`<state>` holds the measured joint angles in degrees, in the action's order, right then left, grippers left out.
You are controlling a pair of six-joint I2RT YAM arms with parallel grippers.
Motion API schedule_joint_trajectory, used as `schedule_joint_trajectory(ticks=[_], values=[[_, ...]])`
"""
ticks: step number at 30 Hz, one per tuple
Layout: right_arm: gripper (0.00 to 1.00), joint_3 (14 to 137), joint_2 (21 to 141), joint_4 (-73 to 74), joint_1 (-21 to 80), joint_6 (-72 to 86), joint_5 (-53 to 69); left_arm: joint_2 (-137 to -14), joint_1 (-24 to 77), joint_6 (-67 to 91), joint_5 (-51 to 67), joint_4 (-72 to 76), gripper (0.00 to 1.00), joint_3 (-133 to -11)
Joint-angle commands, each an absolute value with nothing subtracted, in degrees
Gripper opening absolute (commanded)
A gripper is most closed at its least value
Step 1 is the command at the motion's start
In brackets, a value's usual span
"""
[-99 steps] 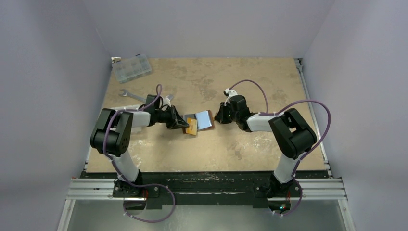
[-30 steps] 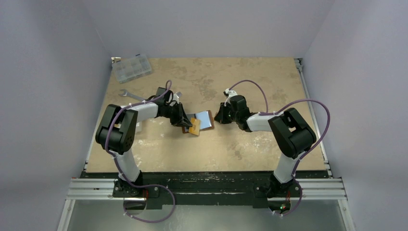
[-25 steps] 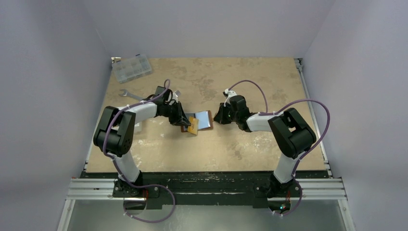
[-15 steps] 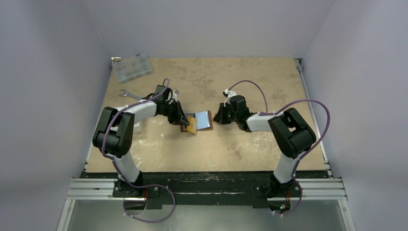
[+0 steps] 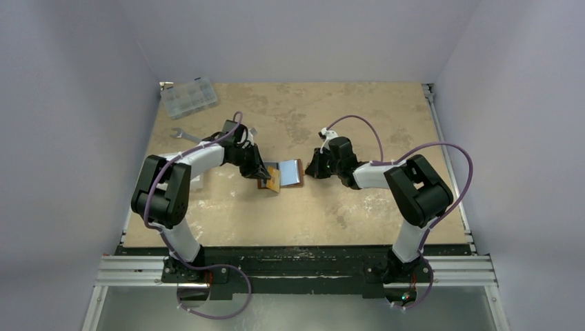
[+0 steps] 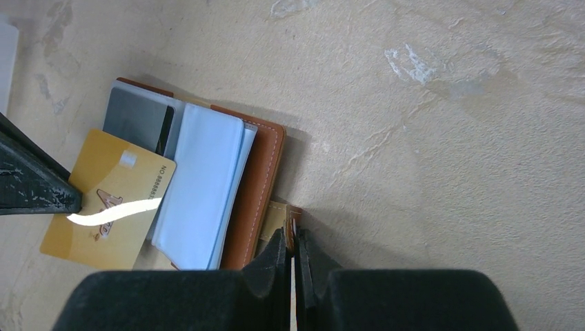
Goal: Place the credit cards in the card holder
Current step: Insert the credit card into the card holder.
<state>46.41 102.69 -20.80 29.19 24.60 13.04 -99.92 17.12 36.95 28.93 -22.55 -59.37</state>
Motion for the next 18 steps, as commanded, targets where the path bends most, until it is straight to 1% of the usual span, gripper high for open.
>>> schedule_joint_trajectory(ticks=[1, 18], values=[[0.0, 47.49, 101.53, -21.36, 29.26, 24.79, 13.71, -98.4, 17.23, 36.6, 27.04, -24.42, 0.0, -60.33], [0.0, 47.34, 101.16, -21.36, 29.21, 24.7, 13.71, -103.05, 17.4, 34.36, 30.29, -26.0, 0.0, -64.27]])
